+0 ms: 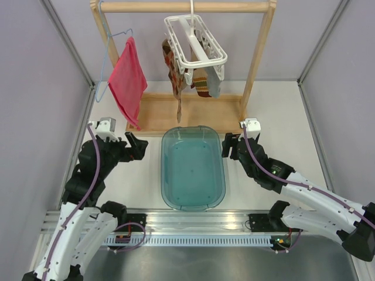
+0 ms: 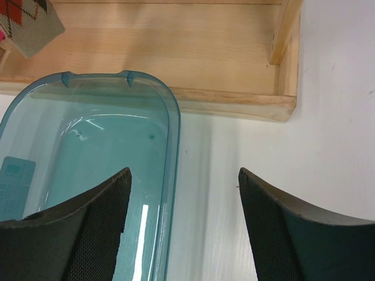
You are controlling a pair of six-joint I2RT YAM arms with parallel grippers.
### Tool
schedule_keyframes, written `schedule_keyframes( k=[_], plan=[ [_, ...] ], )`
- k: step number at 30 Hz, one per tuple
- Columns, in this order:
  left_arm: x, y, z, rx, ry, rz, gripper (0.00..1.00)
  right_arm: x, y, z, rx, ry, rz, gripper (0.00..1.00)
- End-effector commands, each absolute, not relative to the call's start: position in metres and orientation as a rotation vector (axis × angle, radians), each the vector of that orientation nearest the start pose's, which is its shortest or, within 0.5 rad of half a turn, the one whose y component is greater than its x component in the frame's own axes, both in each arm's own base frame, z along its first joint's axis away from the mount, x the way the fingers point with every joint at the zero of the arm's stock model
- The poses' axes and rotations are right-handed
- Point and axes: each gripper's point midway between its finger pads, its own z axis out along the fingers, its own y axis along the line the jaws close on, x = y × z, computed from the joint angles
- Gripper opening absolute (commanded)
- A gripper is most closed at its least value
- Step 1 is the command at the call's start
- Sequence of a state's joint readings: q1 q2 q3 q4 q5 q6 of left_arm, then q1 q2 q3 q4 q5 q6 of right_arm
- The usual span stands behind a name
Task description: Remove the socks clipped to the hanger
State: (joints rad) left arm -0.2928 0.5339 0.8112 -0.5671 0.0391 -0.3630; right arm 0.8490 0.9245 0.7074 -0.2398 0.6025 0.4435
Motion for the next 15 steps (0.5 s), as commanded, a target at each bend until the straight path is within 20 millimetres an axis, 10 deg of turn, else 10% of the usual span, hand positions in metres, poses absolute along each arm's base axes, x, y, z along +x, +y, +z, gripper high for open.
schedule_keyframes(
  k=[1, 9, 15],
  plan=[
    [0.232, -0.100, 0.273, 0.007, 1.881, -0.513, 1.00, 0.268, 0.174, 0.212, 0.028, 1.907, 0.275, 0.78],
    [0.248, -0.136, 0.302, 0.061, 1.847, -0.490, 1.00, 0.266, 0.173, 0.219, 0.039, 1.892, 0.300, 0.81],
    [0.254, -0.209, 0.306, 0.179, 1.854, -0.437, 1.00, 0.263, 0.166, 0.223, 0.049, 1.877, 0.291, 0.82]
  ],
)
